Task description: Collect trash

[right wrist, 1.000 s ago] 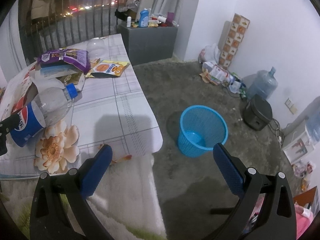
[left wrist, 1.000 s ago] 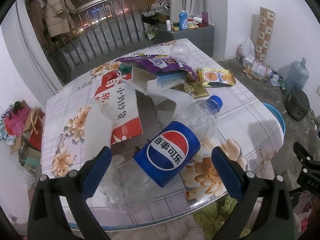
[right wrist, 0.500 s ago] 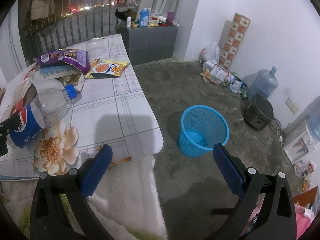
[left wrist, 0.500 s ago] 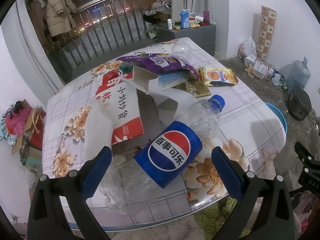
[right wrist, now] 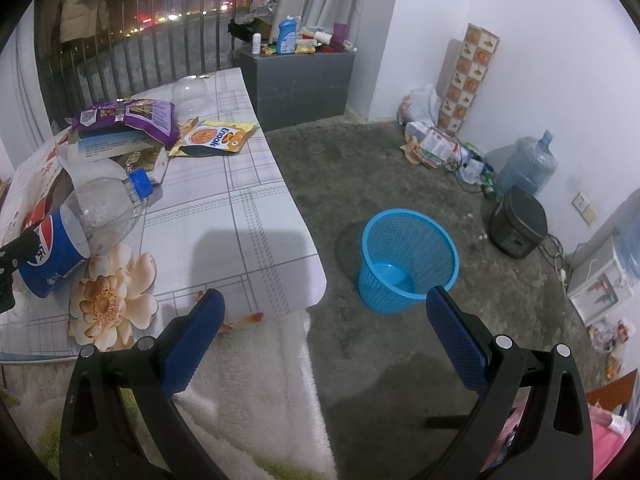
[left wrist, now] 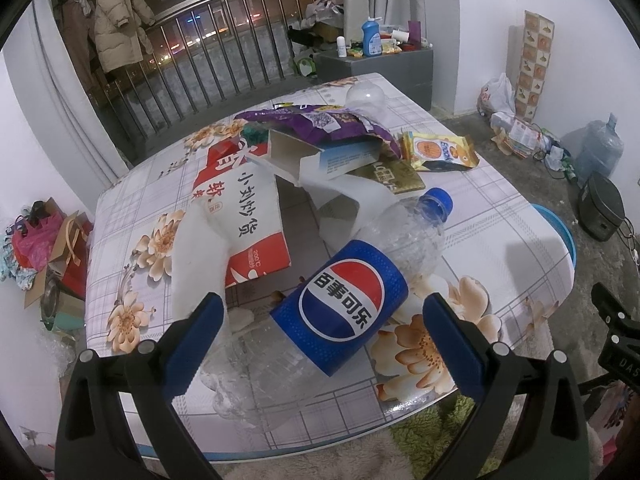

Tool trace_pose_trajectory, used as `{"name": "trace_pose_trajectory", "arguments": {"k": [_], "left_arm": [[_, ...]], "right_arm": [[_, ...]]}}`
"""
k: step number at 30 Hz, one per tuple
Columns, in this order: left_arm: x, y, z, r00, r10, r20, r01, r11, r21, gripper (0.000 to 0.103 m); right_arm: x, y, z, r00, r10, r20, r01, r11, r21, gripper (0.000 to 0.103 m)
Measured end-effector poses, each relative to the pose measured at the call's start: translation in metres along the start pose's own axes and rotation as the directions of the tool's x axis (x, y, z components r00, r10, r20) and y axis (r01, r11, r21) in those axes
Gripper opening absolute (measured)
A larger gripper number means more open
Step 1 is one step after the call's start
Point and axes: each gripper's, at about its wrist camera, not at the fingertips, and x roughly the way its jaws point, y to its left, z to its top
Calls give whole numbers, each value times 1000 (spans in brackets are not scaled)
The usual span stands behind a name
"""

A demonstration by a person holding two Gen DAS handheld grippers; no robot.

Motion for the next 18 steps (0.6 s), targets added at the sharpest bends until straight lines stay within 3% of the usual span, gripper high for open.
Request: {"name": "trace_pose_trajectory", "arguments": {"k": [14,18], "left_arm": [[1,3,0,1000,-6,3,6,1000,1,98],[0,14,1,1000,-16,5,16,1000,-5,98]], "right_arm": [[1,0,-1,1000,4,1,-4,1000,4,96],[3,1,-1,999,45,19,-45,998,42,96]]}}
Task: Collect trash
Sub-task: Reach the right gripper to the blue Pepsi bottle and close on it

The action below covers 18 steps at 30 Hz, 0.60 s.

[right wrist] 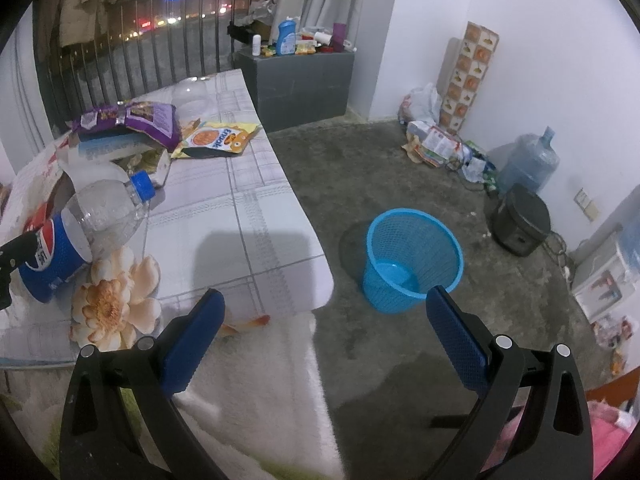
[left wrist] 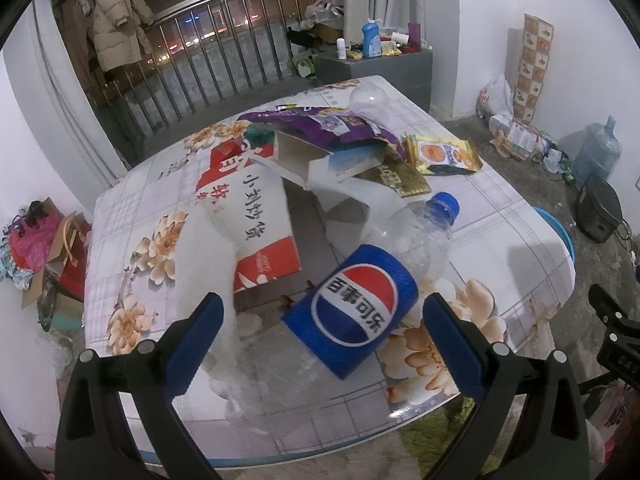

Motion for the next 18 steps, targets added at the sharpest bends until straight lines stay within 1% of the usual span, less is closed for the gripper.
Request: {"name": "trace_pose_trajectory", "arguments": {"k": [2,3,4,6,8,9,10,12,13,14,15,16,18], "left_arm": [[-7,13,3,1000,-11,19,11,1000,-6,98],[-11,20,4,999,-14,29,14,1000,-15,98],[-16,36,4,999,-25,46,27,999,-40,98],[-20,53,5,997,-47,66,52,996,-75,98],[-20,76,-1,991,-95,92,105,988,-116,98],[-18,83,-5,989,-117,92,129,983,-131,98],[-13,96,-10,987,-141,75,152,975,-164,98],[-7,106,-16,987,-158,39,163,964,-210,98],[0,114,-22,983,-181,8,178,953,-245,98],[3,118,-26,978,-208,-5,199,943,-266,98],[6,121,-30,973,-228,-12,216,935,-282,98],[11,125,-35,968,-251,-19,233,923,-306,98],[18,129,-42,962,-271,-29,247,912,-329,98]], "right_arm": [[-3,2,1,997,77,22,-77,997,27,96],[-6,4,4,989,139,40,-141,989,41,96],[-7,6,7,982,182,50,-184,982,48,96],[-4,13,14,961,273,54,-276,959,63,96],[5,20,22,926,375,33,-376,921,104,96],[11,24,27,902,430,19,-429,894,131,96],[17,31,31,868,496,5,-491,856,162,96],[29,44,37,808,589,-23,-572,793,208,96],[34,54,39,777,628,-41,-606,764,224,96],[40,65,41,751,658,-60,-630,740,233,96],[44,72,42,735,674,-78,-641,728,243,96],[51,83,43,712,694,-109,-652,711,265,95],[66,101,44,649,743,-164,-676,662,323,93]]}}
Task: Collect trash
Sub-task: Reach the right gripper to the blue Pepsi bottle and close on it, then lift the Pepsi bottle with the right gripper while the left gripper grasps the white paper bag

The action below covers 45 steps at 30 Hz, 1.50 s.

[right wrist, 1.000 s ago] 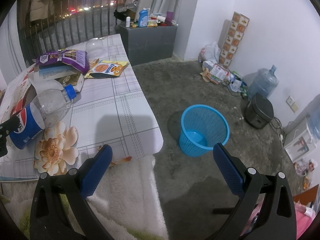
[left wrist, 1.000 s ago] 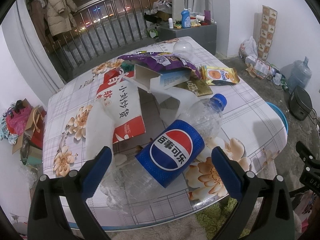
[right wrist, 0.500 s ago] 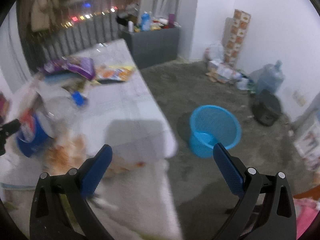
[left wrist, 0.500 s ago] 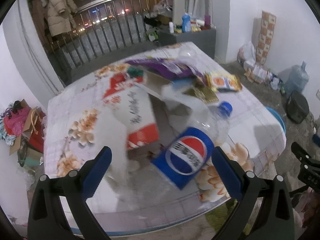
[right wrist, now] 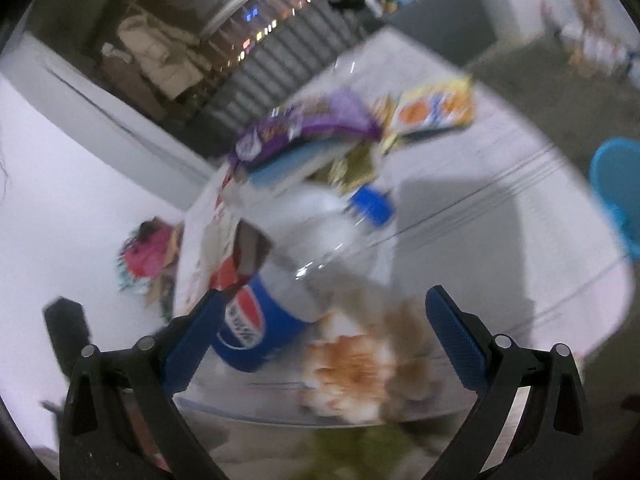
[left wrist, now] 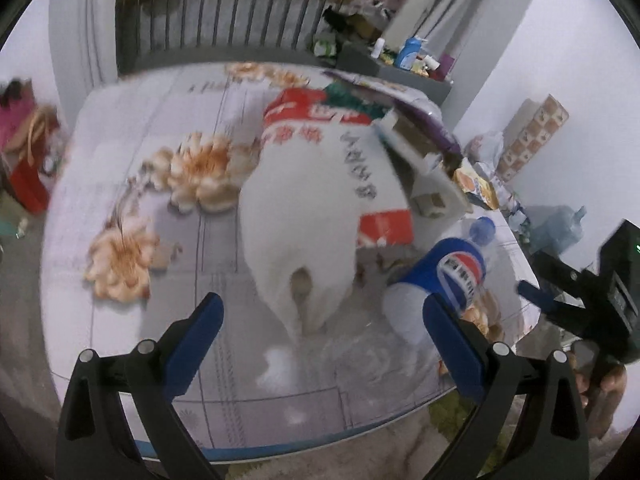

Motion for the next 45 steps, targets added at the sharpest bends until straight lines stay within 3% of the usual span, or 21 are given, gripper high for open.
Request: {"name": "trace_pose_trajectory", "arguments": {"k": [5,8,14,17,21,24,29,34,42,45], "left_arm": [[4,16,-12,999,-50,-7,50,999,9,98],[4,19,-14,998,-70,5,70,997,23,98],[9,23,-11,995,-93,33,91,995,38,98],[11,22,-12,992,-126,32,125,992,36,98],[15,13,-13,983,-183,9,182,982,53,98],[19,13,-14,982,-188,-1,188,980,61,98],[45,23,-17,985,-154,-80,155,988,16,97],[51,9,-16,995,-62,-73,72,988,137,97],[58,-12,-36,997,76,3,-72,937,342,98],[60,-9,-33,995,95,-5,-88,941,327,98]], "right_arm": [[37,-7,2,990,91,-109,-72,984,165,90],[38,-5,2,983,137,-125,-102,963,249,88],[49,15,2,981,135,-137,-97,961,258,83],[61,12,-1,977,140,-163,-91,956,278,65],[50,6,-2,977,140,-164,-89,956,281,64],[35,-8,2,981,105,-165,-60,964,259,64],[14,-13,18,988,-59,-139,77,989,127,64],[16,11,19,962,-269,-50,266,962,-53,65],[35,23,0,936,-351,-28,344,928,-142,66],[31,21,-2,931,-364,-10,358,920,-156,66]]}}
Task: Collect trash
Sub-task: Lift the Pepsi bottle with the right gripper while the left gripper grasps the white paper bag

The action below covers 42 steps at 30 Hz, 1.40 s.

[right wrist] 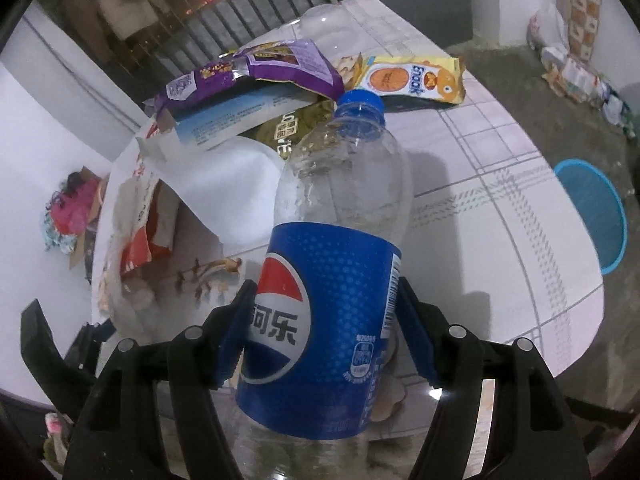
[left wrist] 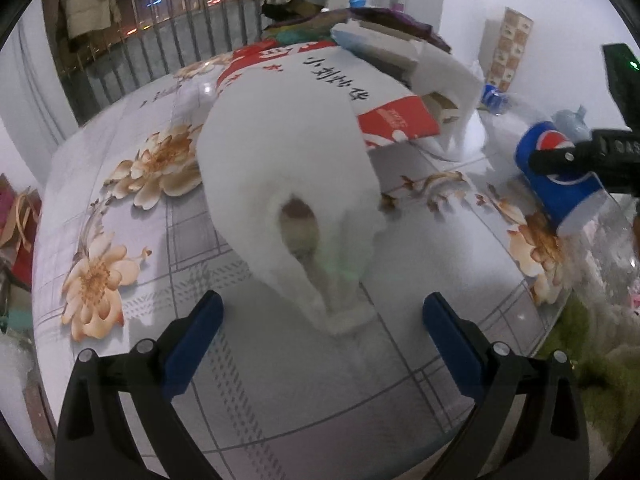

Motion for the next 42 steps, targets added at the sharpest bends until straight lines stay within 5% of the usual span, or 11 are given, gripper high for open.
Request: {"name": "trace_pose_trajectory", "arguments": {"k": [4,7,11,17,24,31,33,38,42], "left_arm": [[5,6,8,999,10,-34,-10,1000,-13,98],[-3,17,10,998,-46,-37,43,997,-65,98],[-38,40,19,974,-198,111,214,965,-153,98],[-50,39,58,955,-214,206,246,959,-142,87],[-30,24,81,971,-181,157,194,978,-72,74],[-6,12,80,996,-41,74,40,999,11,42],[-3,15,79,997,-38,63,38,999,2,38],[-8,24,80,997,-41,66,44,998,-34,10],[-26,34,83,994,-37,102,44,997,-69,5]], "right_arm": [[-5,-5,1,1000,9,8,-9,1000,12,66],[-4,-6,5,1000,31,6,-31,999,17,63],[-4,-6,8,999,46,7,-46,999,17,62],[-7,-9,11,998,59,11,-59,998,6,61],[-6,-7,11,999,48,9,-48,999,-11,61],[-7,-10,12,998,66,5,-66,998,-12,60],[-7,-11,12,997,73,6,-73,997,-13,60],[-10,-14,12,994,104,16,-103,995,-13,60],[-18,-17,12,990,134,32,-134,991,-14,59]]}}
